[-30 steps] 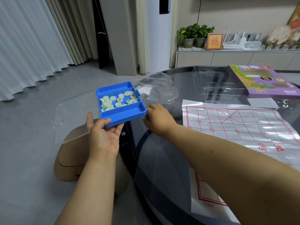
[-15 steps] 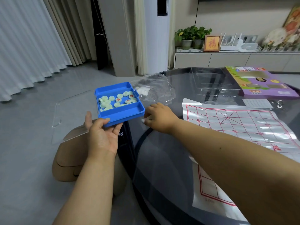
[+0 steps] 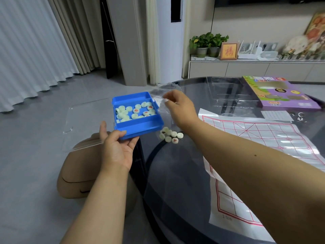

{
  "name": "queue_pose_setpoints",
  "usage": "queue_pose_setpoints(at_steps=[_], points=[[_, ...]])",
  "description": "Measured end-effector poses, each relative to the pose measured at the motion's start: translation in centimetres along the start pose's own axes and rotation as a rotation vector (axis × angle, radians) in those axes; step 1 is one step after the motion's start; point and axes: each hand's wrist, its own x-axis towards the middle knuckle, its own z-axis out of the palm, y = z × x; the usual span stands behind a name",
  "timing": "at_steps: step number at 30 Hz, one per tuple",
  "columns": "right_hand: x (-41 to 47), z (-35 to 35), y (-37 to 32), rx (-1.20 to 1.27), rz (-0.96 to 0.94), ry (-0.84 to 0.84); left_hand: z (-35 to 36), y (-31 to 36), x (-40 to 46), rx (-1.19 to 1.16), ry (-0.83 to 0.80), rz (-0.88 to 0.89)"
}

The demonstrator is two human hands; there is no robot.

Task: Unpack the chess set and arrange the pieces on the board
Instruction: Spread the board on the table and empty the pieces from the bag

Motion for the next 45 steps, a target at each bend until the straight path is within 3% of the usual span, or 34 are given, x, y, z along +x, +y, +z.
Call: queue_pose_setpoints(at_steps=[4,7,11,17,24,31,45], points=[[0.5,1.7,-1.2,-0.562,-0.327,-0.166,0.7,-0.7,-0.4,0.019,-0.023,-0.014],[0.8,2.8,-1.8,-0.877,-0.384,-0.199,1.3,-1.1,-0.8,0.032,-0.042,-0.028],[0.8,3.6,-2.3,-1.019,-0.330,-0.223,2.1,-1.6,-1.4,0.074,-0.088,-0.025],[1.5,4.0,-3.1,-0.791,-0.145,-0.426,2.4,-2.5,-1.7,0.126,-0.112,-0.044],[1.7,6.3,-2.1,-0.693,-0.189,-0.389,2.9,-2.7,-1.7,0.151,-0.151,-0.020],[1.9,5.8,-2.7,-0.809,-0.188,-0.534,3.0,-3.0,-1.9,0.107,-0.120,-0.037],[1.4,5.5,-3.0,-0.802,-0.149,-0.559,3.1,-2.5,-2.3,0.137,-0.046,-0.051]])
